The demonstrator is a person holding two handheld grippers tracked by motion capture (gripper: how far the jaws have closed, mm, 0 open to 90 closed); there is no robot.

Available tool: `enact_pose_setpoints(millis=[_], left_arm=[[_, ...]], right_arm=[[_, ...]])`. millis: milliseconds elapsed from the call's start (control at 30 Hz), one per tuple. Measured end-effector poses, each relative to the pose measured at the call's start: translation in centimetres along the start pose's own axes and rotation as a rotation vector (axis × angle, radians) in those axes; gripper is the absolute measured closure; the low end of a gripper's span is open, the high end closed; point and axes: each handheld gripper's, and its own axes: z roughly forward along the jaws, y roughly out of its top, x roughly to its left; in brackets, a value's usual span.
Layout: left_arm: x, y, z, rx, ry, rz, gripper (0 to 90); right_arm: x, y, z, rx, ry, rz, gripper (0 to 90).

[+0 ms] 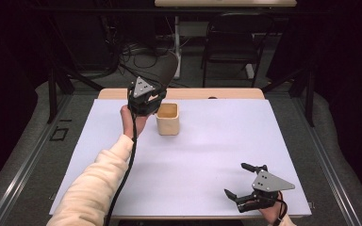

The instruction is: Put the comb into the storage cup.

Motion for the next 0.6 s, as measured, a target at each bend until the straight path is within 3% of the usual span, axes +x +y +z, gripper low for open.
enact_pose_setpoints(millis=[600], left_arm=[[0.02, 0.33, 1.02, -0.032, 0.005, -0.021, 72.5]], right_arm=[[-0.02, -0.03, 0.05, 0.006, 0.001, -0.002, 0.0]])
